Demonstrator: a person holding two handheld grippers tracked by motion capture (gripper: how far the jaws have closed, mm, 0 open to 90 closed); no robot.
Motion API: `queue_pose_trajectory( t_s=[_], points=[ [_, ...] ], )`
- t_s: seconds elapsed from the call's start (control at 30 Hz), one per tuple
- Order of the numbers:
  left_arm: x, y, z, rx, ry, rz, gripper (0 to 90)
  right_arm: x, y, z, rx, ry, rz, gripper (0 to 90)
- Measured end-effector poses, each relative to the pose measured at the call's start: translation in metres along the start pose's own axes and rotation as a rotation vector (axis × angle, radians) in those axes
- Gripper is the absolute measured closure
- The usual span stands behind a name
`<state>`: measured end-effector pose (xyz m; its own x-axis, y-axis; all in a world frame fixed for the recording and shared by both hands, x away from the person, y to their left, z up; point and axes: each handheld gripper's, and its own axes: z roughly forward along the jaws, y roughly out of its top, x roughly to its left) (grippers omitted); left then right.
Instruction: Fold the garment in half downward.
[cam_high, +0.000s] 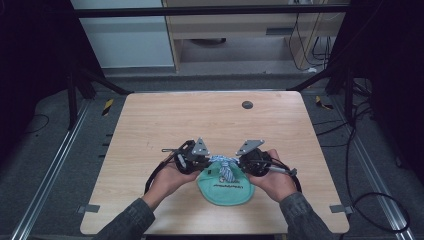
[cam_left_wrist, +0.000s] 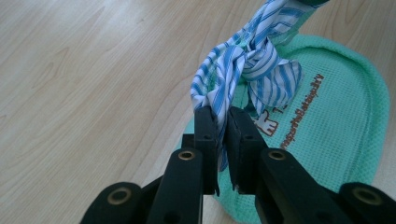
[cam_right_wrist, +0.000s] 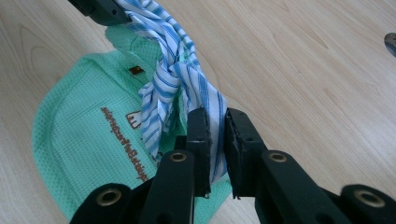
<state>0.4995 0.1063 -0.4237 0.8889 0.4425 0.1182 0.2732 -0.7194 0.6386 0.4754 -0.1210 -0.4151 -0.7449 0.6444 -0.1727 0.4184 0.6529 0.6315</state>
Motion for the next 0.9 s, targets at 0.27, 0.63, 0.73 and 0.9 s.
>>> queue_pose_trajectory(
  t_s=[0.27,0.63,0.73,0.9],
  points=[
    [-0.004,-0.004,-0.001,0.008,-0.010,-0.004,80.1,0.004,-0.005,-0.002,0.004,0.007,-0.006,79.3],
    [-0.011,-0.007,-0.003,0.024,-0.034,-0.007,79.6,0.009,-0.008,-0.005,0.019,0.024,-0.019,77.5],
    [-0.013,-0.005,-0.003,0.043,-0.045,-0.008,79.7,0.010,-0.007,-0.005,0.022,0.029,-0.021,77.6],
    [-0.015,-0.003,-0.003,0.059,-0.051,-0.002,82.2,0.011,-0.007,-0.006,0.033,0.037,-0.028,80.3]
  ],
)
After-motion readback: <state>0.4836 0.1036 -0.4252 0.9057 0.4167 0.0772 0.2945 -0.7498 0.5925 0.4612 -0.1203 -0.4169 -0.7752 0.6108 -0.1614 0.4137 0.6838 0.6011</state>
